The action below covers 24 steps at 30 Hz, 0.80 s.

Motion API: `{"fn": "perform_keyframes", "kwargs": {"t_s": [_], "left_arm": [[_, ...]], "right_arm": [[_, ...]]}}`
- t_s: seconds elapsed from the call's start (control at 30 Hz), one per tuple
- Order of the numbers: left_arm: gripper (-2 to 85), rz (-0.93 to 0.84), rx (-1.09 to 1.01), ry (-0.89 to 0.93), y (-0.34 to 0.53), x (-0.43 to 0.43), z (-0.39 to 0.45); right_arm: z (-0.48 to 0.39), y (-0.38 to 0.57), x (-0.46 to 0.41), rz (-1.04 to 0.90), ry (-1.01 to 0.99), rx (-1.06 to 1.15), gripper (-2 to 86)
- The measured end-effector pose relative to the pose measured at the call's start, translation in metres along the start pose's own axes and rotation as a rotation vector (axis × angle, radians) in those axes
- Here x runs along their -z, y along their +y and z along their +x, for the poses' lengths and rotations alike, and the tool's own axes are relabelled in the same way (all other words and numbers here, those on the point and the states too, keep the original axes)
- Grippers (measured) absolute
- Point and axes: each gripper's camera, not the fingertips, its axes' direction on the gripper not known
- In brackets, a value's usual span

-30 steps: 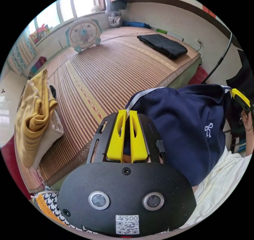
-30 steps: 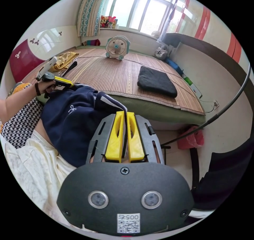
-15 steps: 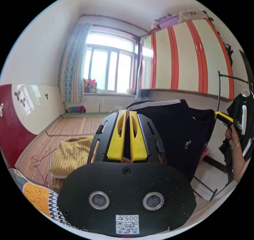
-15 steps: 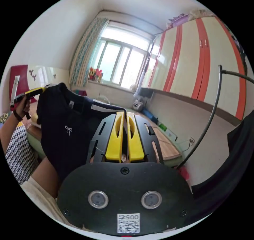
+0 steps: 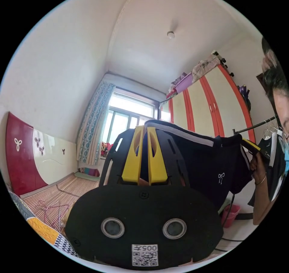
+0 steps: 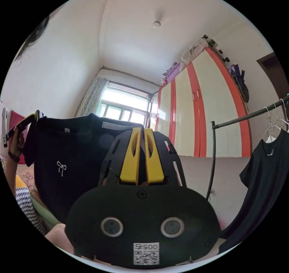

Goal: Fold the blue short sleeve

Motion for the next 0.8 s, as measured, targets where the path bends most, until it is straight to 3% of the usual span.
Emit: {"fn": "perform_keyframes", "kwargs": {"t_s": [0.3,0.6,0.8], "left_arm": [[1.5,-0.077,0.01,-0.093,0.02,0.004,-0.003],[1.6,-0.476,0.106,-0.216,0.132,-0.052,-0.04],[1.5,-0.602,0.193,-0.314,0.197,-0.072,-0.046]], "right_arm": [[-0.017,0.04,-0.031,-0.066,-0.049,0.018,-1.4],[-0.059,0.183,-0.144,-0.473,-0.125,0.023,-1.3],[-0.086,0.277,-0.185,-0.646,-0.121,-0.049,-1.4]]}}
